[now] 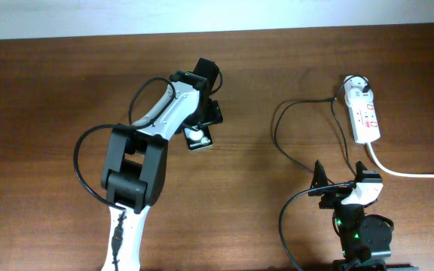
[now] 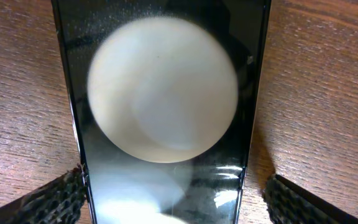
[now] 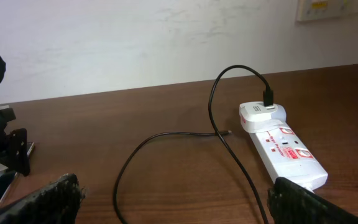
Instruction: Plug charger to phone and switch on socket
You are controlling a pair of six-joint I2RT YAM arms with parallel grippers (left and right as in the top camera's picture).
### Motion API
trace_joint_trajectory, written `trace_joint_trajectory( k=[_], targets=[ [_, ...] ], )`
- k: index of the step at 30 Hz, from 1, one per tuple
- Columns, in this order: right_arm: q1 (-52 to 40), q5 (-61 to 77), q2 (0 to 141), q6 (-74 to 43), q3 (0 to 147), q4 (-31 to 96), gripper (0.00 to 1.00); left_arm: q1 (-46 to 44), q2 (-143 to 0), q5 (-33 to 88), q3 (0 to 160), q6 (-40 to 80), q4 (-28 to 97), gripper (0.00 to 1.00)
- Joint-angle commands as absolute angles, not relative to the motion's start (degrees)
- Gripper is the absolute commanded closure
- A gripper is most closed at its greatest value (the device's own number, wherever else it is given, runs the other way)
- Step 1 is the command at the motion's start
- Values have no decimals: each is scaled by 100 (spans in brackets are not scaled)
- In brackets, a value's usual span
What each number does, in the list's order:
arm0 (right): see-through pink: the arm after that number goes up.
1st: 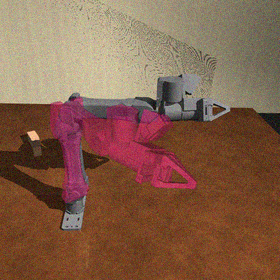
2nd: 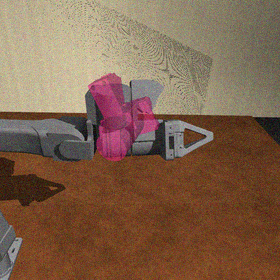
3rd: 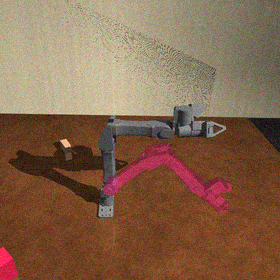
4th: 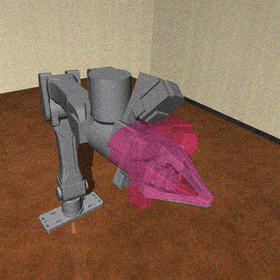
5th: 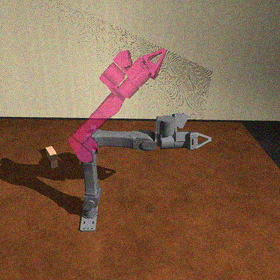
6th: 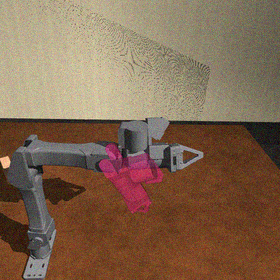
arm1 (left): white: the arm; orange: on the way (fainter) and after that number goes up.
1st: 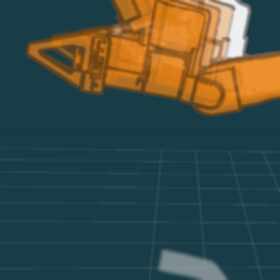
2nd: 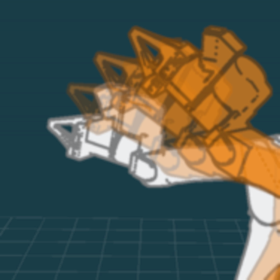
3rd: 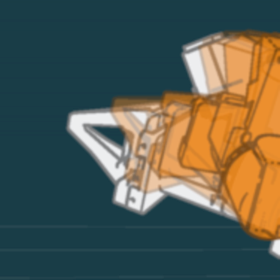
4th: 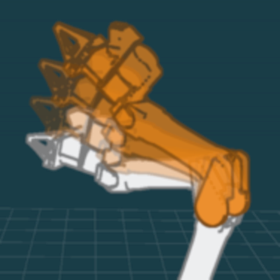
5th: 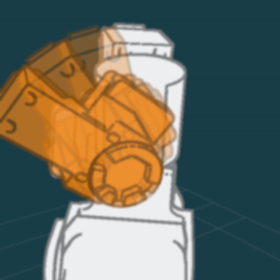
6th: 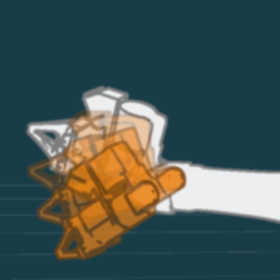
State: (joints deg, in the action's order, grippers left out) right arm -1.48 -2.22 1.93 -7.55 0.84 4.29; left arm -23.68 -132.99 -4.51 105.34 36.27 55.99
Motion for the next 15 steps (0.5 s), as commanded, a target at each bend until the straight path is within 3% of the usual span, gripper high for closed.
trace_joint_trajectory(
  k=[1,9,15],
  targets=[
    [-99,-191,172,-753,32,445,1,-2397,-13537,-652,10503,3686,5621,8],
    [-99,-193,172,-753,32,445,1,-2386,-13537,-746,10506,3686,5616,16],
    [-99,-193,172,-753,32,445,1,-2386,-13491,-884,10617,3684,5605,33]
  ],
)
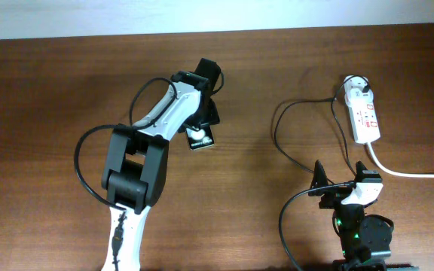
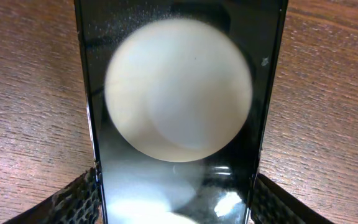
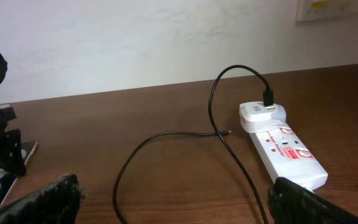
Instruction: Plug charger to phone and switch on socket
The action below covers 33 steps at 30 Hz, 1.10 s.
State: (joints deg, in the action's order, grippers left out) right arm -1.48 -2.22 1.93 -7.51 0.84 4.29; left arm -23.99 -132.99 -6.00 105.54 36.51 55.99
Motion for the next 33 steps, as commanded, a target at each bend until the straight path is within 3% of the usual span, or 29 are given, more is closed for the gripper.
trace_joint_trajectory(
  k=[1,12,28,33],
  targets=[
    [-99,-193,172,-753,32,445,1,-2386,-13463,-884,10663,3682,5610,33],
    [-99,-193,172,-753,32,445,1,-2386,-11824,-888,11010,3638,6294,36],
    [-99,-191,172,-753,32,445,1,-2386,-7229,-886,11008,3516,7856,36],
    [-99,-191,172,-753,32,445,1,-2386,-6921,-773,10774,3994,8750,37]
  ],
)
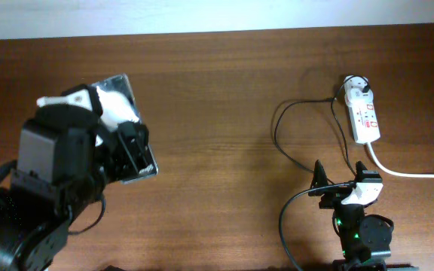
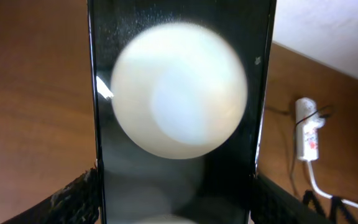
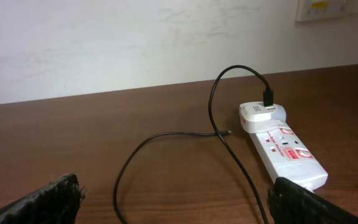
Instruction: Plug charger to phone and switch on socket
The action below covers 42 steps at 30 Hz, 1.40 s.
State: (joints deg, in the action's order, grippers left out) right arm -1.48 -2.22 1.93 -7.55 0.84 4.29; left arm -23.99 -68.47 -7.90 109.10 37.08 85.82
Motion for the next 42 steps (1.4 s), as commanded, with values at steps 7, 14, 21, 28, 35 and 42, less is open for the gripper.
trace_joint_trajectory(
  k=[7,14,21,28,35,42],
  targets=[
    [-99,-193,172,-751,32,445,1,-2386,-7181,392,9443,4248,7848,41],
    [-99,-191,172,-751,32,445,1,-2386,-8580,1372,9067,4241,7205,43],
    [-99,-191,172,-753,32,445,1,-2386,-9765,1400,9067,4241,6683,44],
    [-99,-193,172,-751,32,445,1,-2386,-9802,1426,9065,4241,6687,47],
    [-99,-193,172,-751,32,445,1,-2137,-9902,2322,9065,4021,6685,46],
    [-99,-191,172,-753,32,445,1,-1673,-10431,3507,9065,3957,6685,46]
  ],
)
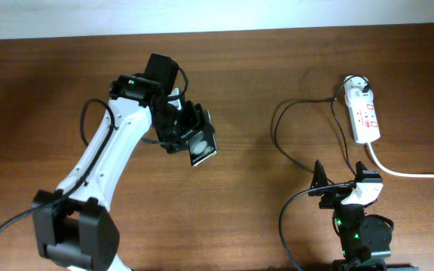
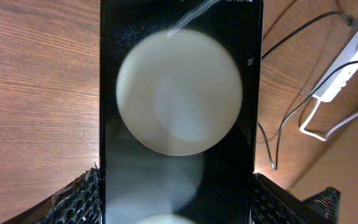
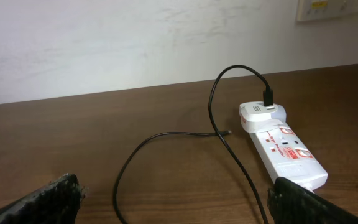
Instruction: Plug charger to phone and switch on socket
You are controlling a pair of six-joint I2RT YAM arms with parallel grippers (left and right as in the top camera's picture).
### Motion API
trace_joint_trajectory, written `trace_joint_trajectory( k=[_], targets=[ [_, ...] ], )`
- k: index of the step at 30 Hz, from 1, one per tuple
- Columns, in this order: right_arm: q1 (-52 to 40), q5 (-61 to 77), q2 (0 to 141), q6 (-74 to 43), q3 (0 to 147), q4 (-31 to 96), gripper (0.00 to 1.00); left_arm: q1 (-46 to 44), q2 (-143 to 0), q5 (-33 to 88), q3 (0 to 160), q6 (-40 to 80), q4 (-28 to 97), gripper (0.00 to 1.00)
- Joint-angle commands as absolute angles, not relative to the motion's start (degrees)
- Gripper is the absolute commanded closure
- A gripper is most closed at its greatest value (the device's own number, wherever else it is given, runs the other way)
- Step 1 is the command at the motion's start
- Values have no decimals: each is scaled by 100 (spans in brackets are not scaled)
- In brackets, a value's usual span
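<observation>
My left gripper [image 1: 189, 135] is shut on the black phone [image 1: 201, 147], holding it by its long edges above the table left of centre. In the left wrist view the phone [image 2: 179, 106] fills the middle, its screen reflecting a round lamp, with the left gripper [image 2: 179, 208] clamped on its near end. At the right, the white power strip [image 1: 366, 119] lies with the charger adapter [image 1: 358, 88] plugged into its far end. The black charger cable [image 1: 279, 139] loops across the table, and its free plug [image 3: 228, 132] rests on the wood. My right gripper [image 1: 343, 187] stands open and empty at the front right.
The strip's white mains lead [image 1: 413, 173] runs off the table's right edge. The power strip and cable loops [image 2: 291, 118] lie beyond the phone's far right corner. A pale wall [image 3: 135, 43] rises behind the table's back edge.
The left arm, which held the phone raised high toward the overhead camera at the left, now holds it lower and further right, nearer the table's middle. The right arm has not moved.
At first my left gripper stood open round the phone lying on the table. Half a second later it was shut on the phone's edges. Then the phone was lifted high at the left, and now it hangs lower, nearer the cable.
</observation>
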State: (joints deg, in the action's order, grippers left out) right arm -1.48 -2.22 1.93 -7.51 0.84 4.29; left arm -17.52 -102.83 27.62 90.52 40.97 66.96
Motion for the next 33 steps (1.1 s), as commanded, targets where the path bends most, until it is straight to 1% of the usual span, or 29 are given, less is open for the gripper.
trace_joint_trajectory(
  k=[1,13,14,16,18,19,20,21,23,25,27,30,32,33],
  targets=[
    [-99,-193,172,-753,32,445,1,-1664,-10468,3570,9065,3959,6685,46],
    [-106,-189,172,-757,32,379,1,-1664,-10475,3594,9065,3955,6637,47],
    [-113,89,172,-998,32,366,1,-1664,-10475,3452,9065,3955,6637,47],
    [-110,1365,172,-2119,32,336,1,-1664,-10475,2928,9065,3938,6637,47],
    [-110,2788,172,-3688,32,261,1,-1664,-10475,2637,9067,3935,6617,49],
    [-110,3734,172,-4681,32,259,1,-1664,-10475,2530,9067,3935,6613,49],
    [-110,4567,172,-5288,32,279,1,-1664,-10475,2427,9070,3918,6593,49],
    [-110,5389,172,-5625,32,279,1,-1664,-10475,2359,9070,3894,6541,50],
    [-110,5841,172,-6173,32,255,1,-1664,-10475,2263,9072,3894,6471,50],
    [-110,5778,172,-6136,32,180,1,-1664,-10475,2265,9076,3894,6416,50],
    [-110,5787,172,-6005,84,-196,1,-1664,-10475,2259,9080,3894,6370,50],
    [-110,5760,331,-5728,340,-64,1,-1664,-10475,2239,9080,3894,6292,49],
    [-110,5347,808,-4834,805,1000,1,-1664,-10475,2241,9080,3894,6272,49],
    [-110,4770,1306,-3988,1326,1964,1,-1660,-10475,2241,9080,3894,6259,49]
  ],
)
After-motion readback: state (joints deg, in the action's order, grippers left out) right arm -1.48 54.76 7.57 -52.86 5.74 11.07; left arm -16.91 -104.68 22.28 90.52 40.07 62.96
